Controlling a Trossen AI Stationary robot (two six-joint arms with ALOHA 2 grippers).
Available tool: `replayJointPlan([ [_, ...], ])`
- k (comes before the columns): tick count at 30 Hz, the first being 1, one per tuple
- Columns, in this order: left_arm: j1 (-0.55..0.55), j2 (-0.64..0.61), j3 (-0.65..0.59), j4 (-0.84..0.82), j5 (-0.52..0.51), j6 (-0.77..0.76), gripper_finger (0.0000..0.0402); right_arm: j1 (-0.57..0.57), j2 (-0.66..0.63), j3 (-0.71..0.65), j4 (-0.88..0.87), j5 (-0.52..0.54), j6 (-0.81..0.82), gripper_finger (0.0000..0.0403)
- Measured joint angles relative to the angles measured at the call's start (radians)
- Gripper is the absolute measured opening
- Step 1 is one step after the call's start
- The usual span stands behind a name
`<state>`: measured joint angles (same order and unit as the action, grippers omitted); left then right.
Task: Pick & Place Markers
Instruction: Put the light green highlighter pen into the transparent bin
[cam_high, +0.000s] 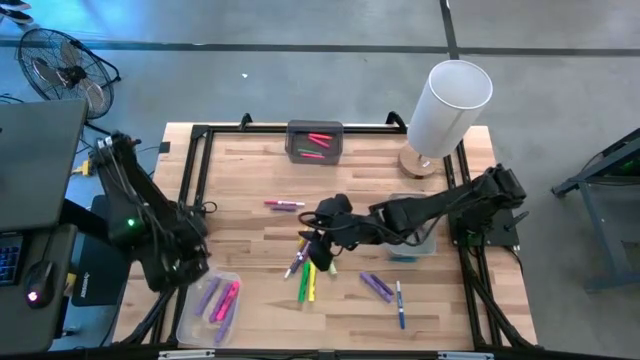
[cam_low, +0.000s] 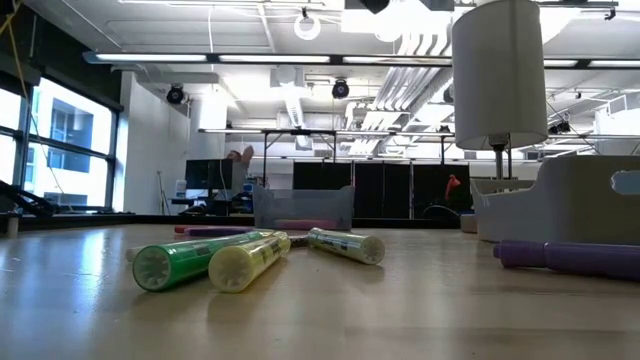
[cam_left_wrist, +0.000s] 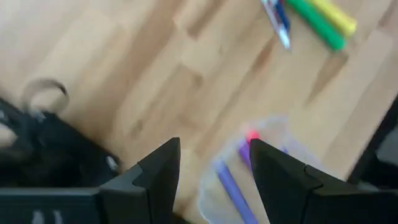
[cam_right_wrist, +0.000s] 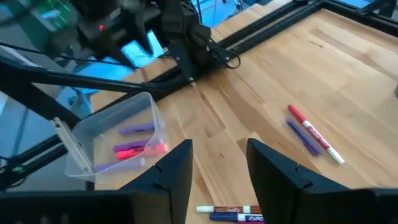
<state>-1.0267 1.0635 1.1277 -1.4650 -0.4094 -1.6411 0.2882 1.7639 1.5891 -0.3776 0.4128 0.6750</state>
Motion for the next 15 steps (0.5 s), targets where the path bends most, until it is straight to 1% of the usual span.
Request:
replayJointPlan([
  [4, 0.013, -0.08, -0.027, 0.004, -0.113, 0.085, 0.0189, -0.017, 0.102, 0.138, -0.154, -0.002, 0.022, 0.0133],
  [7, 0.08, -0.136, -0.068, 0.061, -0.155, 0.189, 0.0188, -0.03, 0.21, 0.301, -0.363, -0.006, 0.062, 0.0133],
  [9, 0.145, -0.17, -0.105, 0.14, -0.169, 0.297, 0.0188, -0.037, 0.29, 0.416, -0.512, -0.015, 0.104, 0.0133],
  [11, 0.222, -0.198, -0.15, 0.243, -0.153, 0.427, 0.0188, -0.045, 0.369, 0.52, -0.674, -0.04, 0.164, 0.0133],
  [13, 0.306, -0.21, -0.2, 0.35, -0.104, 0.551, 0.0188, -0.05, 0.437, 0.598, -0.816, -0.063, 0.243, 0.0133],
  [15, 0.39, -0.211, -0.246, 0.439, -0.046, 0.659, 0.0188, -0.054, 0.493, 0.649, -0.936, -0.09, 0.32, 0.0133],
])
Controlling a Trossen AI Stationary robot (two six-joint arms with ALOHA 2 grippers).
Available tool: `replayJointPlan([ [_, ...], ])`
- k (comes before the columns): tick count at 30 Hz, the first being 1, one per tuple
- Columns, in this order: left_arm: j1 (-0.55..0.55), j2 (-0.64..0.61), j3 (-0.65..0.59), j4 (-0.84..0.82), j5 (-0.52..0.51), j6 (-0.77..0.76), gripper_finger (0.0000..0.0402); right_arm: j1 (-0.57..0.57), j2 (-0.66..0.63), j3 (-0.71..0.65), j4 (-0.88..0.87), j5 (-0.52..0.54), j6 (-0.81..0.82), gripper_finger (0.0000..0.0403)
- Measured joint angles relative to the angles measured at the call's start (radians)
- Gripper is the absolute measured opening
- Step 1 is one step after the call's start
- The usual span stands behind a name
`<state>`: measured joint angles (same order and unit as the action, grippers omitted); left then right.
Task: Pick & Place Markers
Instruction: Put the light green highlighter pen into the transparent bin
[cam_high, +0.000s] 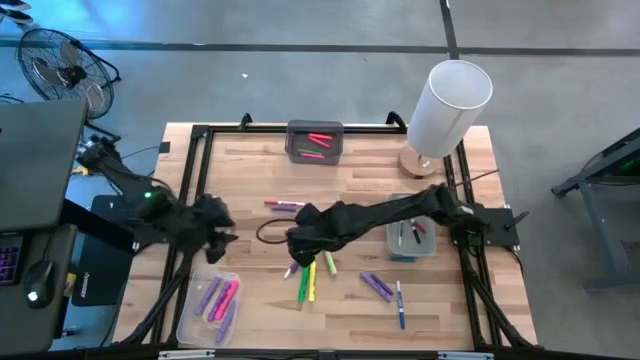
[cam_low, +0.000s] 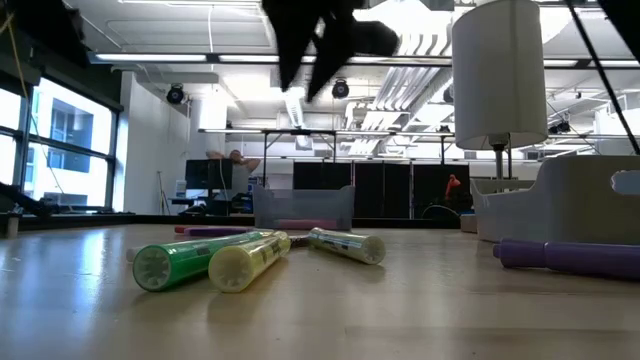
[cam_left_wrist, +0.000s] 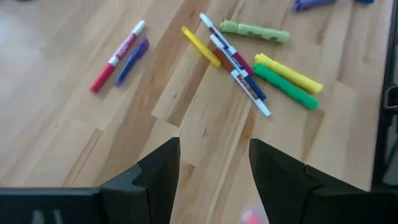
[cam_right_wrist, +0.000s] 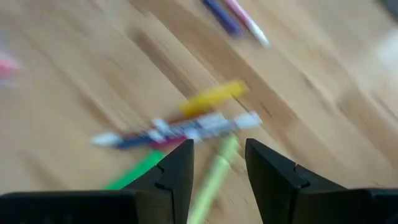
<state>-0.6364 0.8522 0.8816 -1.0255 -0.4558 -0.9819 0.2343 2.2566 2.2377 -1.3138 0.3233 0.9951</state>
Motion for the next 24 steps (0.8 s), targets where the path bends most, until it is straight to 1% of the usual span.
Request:
replayJointPlan([
  [2, 0.071, 0.0, -0.048, 0.067, 0.057, 0.075, 0.0188, -0.001, 0.045, 0.012, -0.074, -0.035, 0.063, 0.0133],
  [4, 0.127, 0.0, -0.085, 0.108, 0.098, 0.12, 0.0188, 0.0, 0.081, -0.002, -0.094, -0.074, 0.098, 0.0134],
  [7, 0.185, 0.0, -0.117, 0.128, 0.139, 0.166, 0.0188, 0.002, 0.115, -0.038, -0.065, -0.126, 0.126, 0.0134],
  [10, 0.222, 0.0, -0.126, 0.138, 0.173, 0.203, 0.0188, 0.004, 0.124, -0.104, 0.002, -0.149, 0.168, 0.0134],
  [13, 0.24, 0.0, -0.126, 0.154, 0.194, 0.228, 0.0188, 0.004, 0.126, -0.184, 0.054, -0.157, 0.212, 0.0134],
  [18, 0.237, 0.0, -0.126, 0.165, 0.206, 0.253, 0.0188, 0.008, 0.119, -0.305, 0.193, -0.218, 0.238, 0.0134],
  [22, 0.237, 0.0, -0.126, 0.169, 0.209, 0.252, 0.0188, 0.011, 0.113, -0.38, 0.243, -0.215, 0.292, 0.0128],
  [24, 0.237, 0.001, -0.126, 0.179, 0.21, 0.252, 0.0188, 0.012, 0.11, -0.406, 0.258, -0.211, 0.29, 0.0115],
])
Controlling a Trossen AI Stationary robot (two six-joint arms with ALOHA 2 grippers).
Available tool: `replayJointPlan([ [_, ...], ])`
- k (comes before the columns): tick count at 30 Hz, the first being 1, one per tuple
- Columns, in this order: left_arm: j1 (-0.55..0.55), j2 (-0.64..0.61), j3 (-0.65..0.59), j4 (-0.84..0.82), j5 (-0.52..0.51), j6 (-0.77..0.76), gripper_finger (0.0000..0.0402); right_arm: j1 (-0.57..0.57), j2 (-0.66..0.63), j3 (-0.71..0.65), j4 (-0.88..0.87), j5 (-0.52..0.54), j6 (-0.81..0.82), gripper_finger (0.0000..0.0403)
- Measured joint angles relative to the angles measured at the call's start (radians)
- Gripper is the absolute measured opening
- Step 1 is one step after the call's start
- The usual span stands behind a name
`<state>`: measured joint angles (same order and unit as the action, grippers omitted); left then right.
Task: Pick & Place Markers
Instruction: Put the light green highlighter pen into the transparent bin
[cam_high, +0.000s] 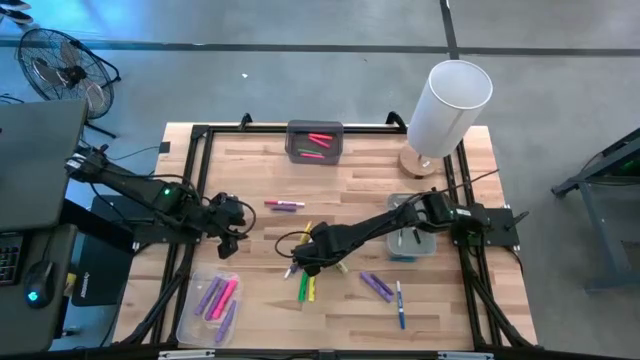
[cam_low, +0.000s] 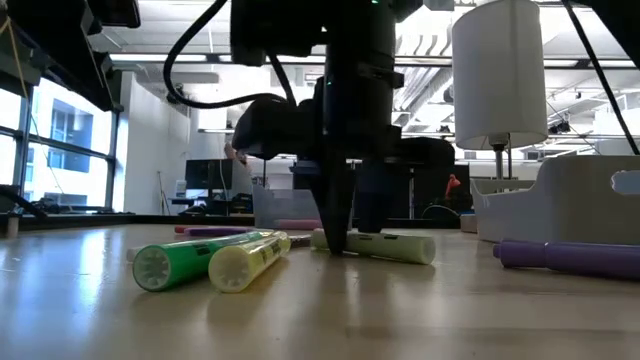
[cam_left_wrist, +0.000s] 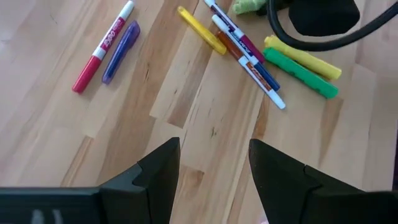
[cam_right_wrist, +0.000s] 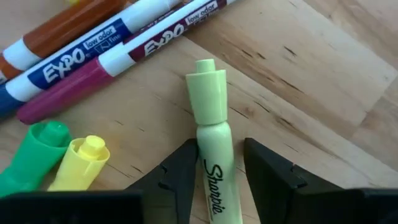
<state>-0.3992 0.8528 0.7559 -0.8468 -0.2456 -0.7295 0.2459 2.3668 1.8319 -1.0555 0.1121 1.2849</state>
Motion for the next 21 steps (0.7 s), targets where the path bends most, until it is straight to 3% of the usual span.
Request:
replayJointPlan([
  [5, 0.0, 0.0, 0.0, 0.043, 0.0, 0.0, 0.0188, 0.004, -0.002, -0.008, 0.023, -0.005, -0.092, 0.005],
  [11, 0.0, 0.02, 0.0, 0.156, -0.031, 0.006, 0.0188, 0.007, -0.062, 0.04, -0.029, 0.062, -0.168, 0.005],
  [16, 0.0, 0.037, 0.001, 0.369, -0.034, 0.118, 0.0189, 0.036, -0.28, 0.059, -0.032, 0.282, -0.224, 0.005],
  [21, 0.0, 0.115, 0.001, 0.676, -0.062, 0.289, 0.0189, 0.079, -0.464, 0.056, 0.043, 0.532, -0.401, 0.005],
])
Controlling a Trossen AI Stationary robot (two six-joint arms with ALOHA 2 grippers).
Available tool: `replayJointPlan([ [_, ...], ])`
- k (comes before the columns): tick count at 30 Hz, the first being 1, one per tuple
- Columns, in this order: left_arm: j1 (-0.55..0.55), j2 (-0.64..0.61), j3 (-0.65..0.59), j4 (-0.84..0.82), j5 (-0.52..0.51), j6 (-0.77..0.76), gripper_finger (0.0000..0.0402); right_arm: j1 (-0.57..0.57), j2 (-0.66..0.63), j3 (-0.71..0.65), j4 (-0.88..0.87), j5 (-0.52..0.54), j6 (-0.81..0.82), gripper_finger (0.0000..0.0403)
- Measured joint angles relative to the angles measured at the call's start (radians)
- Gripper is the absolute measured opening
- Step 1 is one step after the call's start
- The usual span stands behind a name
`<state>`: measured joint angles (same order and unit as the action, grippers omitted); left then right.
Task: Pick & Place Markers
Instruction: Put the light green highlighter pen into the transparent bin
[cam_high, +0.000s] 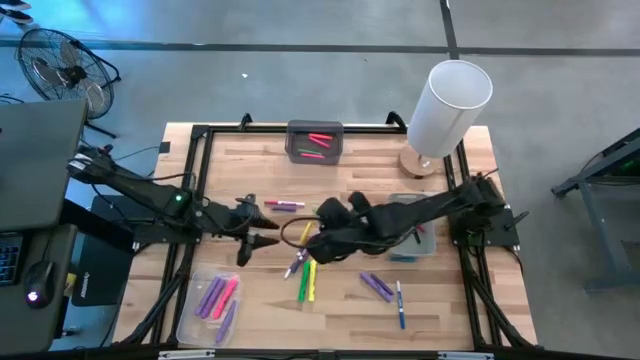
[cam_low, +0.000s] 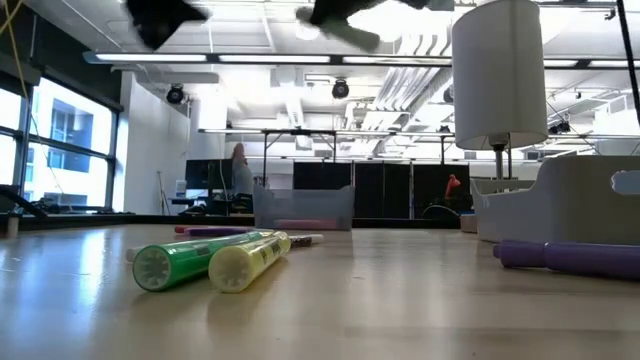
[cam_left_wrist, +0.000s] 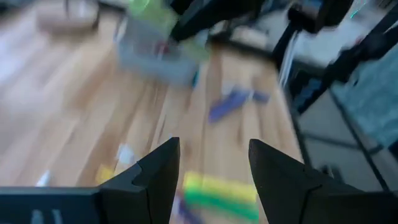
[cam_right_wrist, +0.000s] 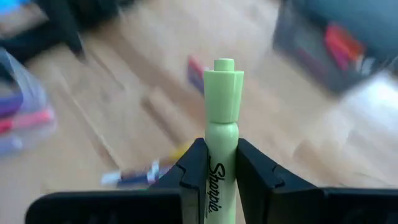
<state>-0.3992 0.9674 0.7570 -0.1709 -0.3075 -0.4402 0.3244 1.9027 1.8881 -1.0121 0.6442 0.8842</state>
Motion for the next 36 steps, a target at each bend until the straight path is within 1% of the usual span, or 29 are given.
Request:
replayJointPlan([
  [2, 0.0, 0.048, 0.0, 0.154, -0.018, 0.058, 0.0189, 0.013, -0.06, -0.002, 0.058, 0.062, -0.111, 0.005],
  [4, 0.0, 0.095, 0.0, 0.313, -0.041, 0.119, 0.0189, 0.02, -0.127, 0.004, 0.123, 0.092, -0.227, 0.005],
  [6, 0.0, 0.146, 0.005, 0.472, -0.067, 0.184, 0.0189, 0.02, -0.167, 0.007, 0.187, 0.08, -0.326, 0.005],
  [9, 0.0, 0.229, 0.047, 0.588, -0.146, 0.262, 0.0189, 0.018, -0.186, 0.003, 0.26, 0.015, -0.476, 0.005],
  [13, 0.001, 0.324, 0.152, 0.594, -0.248, 0.33, 0.0189, 0.015, -0.202, 0.002, 0.35, -0.113, -0.613, 0.005],
  [18, 0.0, 0.403, 0.261, 0.579, -0.298, 0.366, 0.0189, 0.015, -0.212, -0.059, 0.446, -0.21, -0.715, 0.005],
  [21, 0.0, 0.43, 0.303, 0.58, -0.298, 0.366, 0.0189, 0.013, -0.225, -0.101, 0.474, -0.227, -0.748, 0.005],
  [23, 0.0, 0.448, 0.326, 0.591, -0.277, 0.363, 0.0189, 0.013, -0.248, -0.128, 0.491, -0.237, -0.761, 0.005],
  [26, 0.0, 0.468, 0.35, 0.582, -0.278, 0.356, 0.0189, 0.009, -0.275, -0.179, 0.547, -0.282, -0.781, 0.005],
  [32, 0.001, 0.502, 0.369, 0.592, -0.288, 0.262, 0.0187, 0.001, -0.345, -0.269, 0.633, -0.326, -0.807, 0.005],
  [34, 0.001, 0.513, 0.368, 0.588, -0.291, 0.23, 0.0176, -0.005, -0.363, -0.296, 0.653, -0.335, -0.806, 0.005],
  [36, 0.0, 0.522, 0.368, 0.59, -0.291, 0.199, 0.0155, -0.01, -0.378, -0.333, 0.67, -0.351, -0.797, 0.005],
])
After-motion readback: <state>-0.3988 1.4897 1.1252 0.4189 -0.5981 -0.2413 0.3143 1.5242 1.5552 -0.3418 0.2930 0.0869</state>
